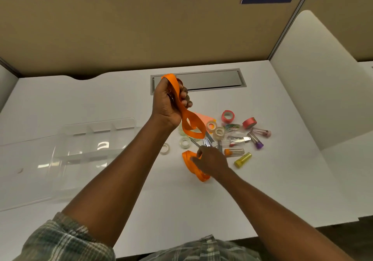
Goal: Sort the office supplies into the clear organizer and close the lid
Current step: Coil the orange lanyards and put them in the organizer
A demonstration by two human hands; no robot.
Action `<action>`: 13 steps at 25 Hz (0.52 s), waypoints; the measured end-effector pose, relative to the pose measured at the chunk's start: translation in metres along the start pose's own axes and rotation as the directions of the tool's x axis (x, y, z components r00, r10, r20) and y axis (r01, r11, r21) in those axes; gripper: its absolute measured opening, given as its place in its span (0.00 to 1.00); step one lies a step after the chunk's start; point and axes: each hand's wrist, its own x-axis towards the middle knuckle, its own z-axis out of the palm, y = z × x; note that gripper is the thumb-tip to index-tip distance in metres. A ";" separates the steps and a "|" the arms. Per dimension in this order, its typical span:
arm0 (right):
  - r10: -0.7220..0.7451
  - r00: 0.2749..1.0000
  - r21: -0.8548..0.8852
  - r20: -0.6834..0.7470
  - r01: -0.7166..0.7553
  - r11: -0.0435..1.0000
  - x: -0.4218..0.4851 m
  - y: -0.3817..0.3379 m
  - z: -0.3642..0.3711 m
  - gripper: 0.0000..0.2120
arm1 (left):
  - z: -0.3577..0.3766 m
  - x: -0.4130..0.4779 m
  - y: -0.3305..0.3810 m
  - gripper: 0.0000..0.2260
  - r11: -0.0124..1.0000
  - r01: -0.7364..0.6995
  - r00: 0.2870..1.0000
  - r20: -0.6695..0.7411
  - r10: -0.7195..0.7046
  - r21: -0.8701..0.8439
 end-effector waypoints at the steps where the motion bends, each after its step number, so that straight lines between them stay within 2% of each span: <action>1: -0.011 0.999 -0.144 0.040 0.017 0.989 -0.004 0.004 0.015 0.22 | -0.006 -0.002 0.000 0.18 1.000 0.004 1.000 -0.016 -0.004 0.007; 2: -0.023 0.997 -0.233 0.072 0.039 0.972 -0.006 0.008 0.029 0.25 | -0.012 -0.004 -0.001 0.19 1.000 0.006 1.000 -0.030 -0.006 0.014; 3: -0.037 0.995 -0.292 0.088 0.061 0.954 -0.008 0.011 0.039 0.25 | -0.018 -0.007 -0.001 0.19 1.000 0.006 0.999 -0.042 -0.006 0.019; 6: -0.053 0.998 -0.294 0.018 0.056 0.954 -0.004 0.013 0.042 0.15 | -0.035 -0.012 -0.002 0.18 1.000 0.006 0.998 -0.062 -0.005 0.028; 9: -0.028 0.999 -0.036 -0.045 0.026 0.999 0.003 0.006 0.010 0.13 | -0.048 -0.016 -0.004 0.17 0.999 0.008 0.995 -0.096 -0.004 0.042; 13: -0.002 0.994 0.284 -0.114 0.035 0.958 0.003 -0.007 -0.054 0.16 | -0.059 -0.020 -0.011 0.16 0.998 0.022 0.988 -0.153 -0.012 0.064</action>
